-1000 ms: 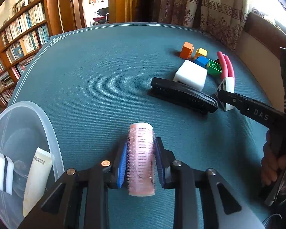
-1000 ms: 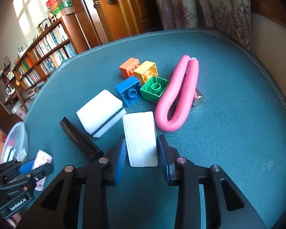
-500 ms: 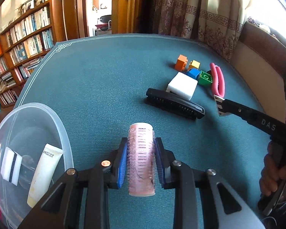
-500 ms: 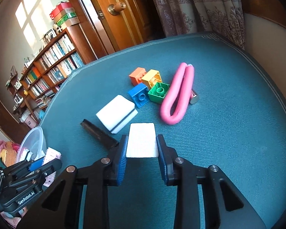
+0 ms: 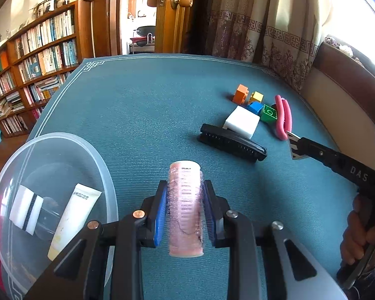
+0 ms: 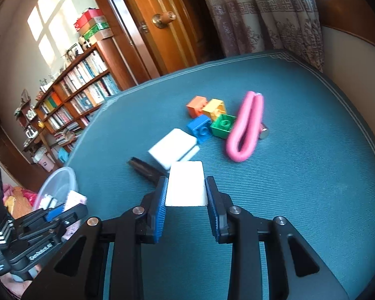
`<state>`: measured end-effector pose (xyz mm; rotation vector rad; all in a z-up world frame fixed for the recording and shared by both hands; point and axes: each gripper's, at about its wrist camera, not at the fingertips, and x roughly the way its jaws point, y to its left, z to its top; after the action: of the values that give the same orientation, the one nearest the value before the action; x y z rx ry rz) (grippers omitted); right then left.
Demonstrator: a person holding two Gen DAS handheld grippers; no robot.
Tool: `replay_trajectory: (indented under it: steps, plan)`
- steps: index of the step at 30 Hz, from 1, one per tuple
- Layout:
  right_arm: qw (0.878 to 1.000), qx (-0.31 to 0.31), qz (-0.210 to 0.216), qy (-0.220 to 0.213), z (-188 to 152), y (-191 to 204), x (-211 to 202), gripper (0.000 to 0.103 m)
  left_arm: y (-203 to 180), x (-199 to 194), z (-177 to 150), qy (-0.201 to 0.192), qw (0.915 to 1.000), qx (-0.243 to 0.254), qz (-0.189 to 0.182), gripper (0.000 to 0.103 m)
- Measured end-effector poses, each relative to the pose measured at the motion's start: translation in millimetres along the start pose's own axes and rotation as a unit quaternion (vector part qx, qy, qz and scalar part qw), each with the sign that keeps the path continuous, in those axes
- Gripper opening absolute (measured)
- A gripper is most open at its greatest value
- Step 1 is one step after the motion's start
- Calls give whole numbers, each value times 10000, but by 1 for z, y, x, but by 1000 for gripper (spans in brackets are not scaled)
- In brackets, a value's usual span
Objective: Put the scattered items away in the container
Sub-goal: 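Carry the roller and sponge over the bowl and release both inside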
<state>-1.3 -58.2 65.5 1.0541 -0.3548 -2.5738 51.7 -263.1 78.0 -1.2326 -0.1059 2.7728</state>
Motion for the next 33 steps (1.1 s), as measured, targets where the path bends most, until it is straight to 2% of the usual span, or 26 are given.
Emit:
replay_trajectory:
  steps: [10, 22, 33]
  plan:
    - [9977, -349, 573, 137, -2, 54, 8, 32, 36, -18, -3, -172, 9991, -273, 265, 31]
    - [9880, -965, 1142, 389, -11, 130, 27, 32, 90, -43, -11, -399, 9944, -708, 678, 31]
    - [9762, -1402, 1493, 710, -30, 188, 50, 32, 130, -54, -31, -340, 9894, -1038, 960, 31]
